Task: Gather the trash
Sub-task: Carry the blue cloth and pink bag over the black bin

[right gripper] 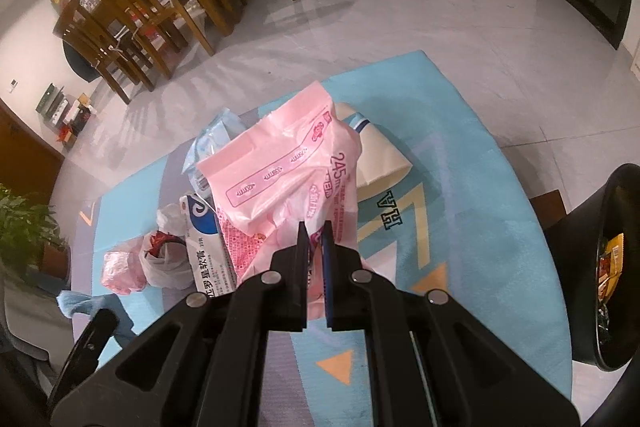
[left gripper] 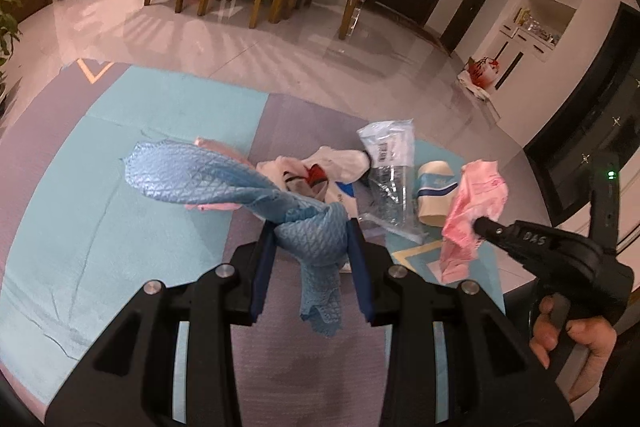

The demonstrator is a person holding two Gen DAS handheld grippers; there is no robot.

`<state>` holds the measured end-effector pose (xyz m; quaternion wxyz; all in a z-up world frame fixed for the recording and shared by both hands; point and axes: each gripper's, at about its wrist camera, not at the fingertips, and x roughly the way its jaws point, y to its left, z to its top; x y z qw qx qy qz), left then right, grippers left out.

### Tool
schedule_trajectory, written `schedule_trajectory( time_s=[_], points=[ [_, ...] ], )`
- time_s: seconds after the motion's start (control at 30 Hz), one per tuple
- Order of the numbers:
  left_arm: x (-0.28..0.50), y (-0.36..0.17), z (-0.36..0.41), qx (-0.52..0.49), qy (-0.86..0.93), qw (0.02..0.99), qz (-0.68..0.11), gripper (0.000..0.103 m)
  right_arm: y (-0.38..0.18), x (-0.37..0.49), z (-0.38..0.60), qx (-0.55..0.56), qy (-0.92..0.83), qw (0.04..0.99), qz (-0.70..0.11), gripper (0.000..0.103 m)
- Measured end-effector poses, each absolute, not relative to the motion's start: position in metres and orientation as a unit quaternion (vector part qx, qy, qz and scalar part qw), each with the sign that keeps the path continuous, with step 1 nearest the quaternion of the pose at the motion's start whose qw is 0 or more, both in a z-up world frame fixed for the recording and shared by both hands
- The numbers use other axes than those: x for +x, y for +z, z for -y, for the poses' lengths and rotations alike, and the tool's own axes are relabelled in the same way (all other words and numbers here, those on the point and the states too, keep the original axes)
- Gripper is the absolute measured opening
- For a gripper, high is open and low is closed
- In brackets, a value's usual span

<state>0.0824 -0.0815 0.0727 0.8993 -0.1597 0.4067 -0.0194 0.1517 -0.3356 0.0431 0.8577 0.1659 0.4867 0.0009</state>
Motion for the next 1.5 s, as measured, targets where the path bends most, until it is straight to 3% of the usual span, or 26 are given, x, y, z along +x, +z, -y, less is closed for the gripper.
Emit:
schedule_trajectory(
  time_s=[0.73,1.07,1.37,1.5],
  points=[
    [0.078,0.095,0.070,-0.155,-0.020,0.923,-0.350,0.036,0.038,0.150,0.336,0.166,-0.009,0.853,-0.494,0.007],
    [0.074,0.095,0.066,-0.151,-0.006,0.928,-0.341,0.036,0.068,0.140,0.361,0.190,-0.023,0.873,-0.449,0.007],
    [0.085,0.074,0.062,-0.187,-0.020,0.902,-0.390,0.036,0.074,0.133,0.383,0.195,-0.044,0.877,-0.437,0.007],
    [0.086,0.074,0.067,-0.159,-0.007,0.910,-0.384,0.036,0.072,0.135,0.391,0.201,-0.048,0.874,-0.439,0.007]
  ],
)
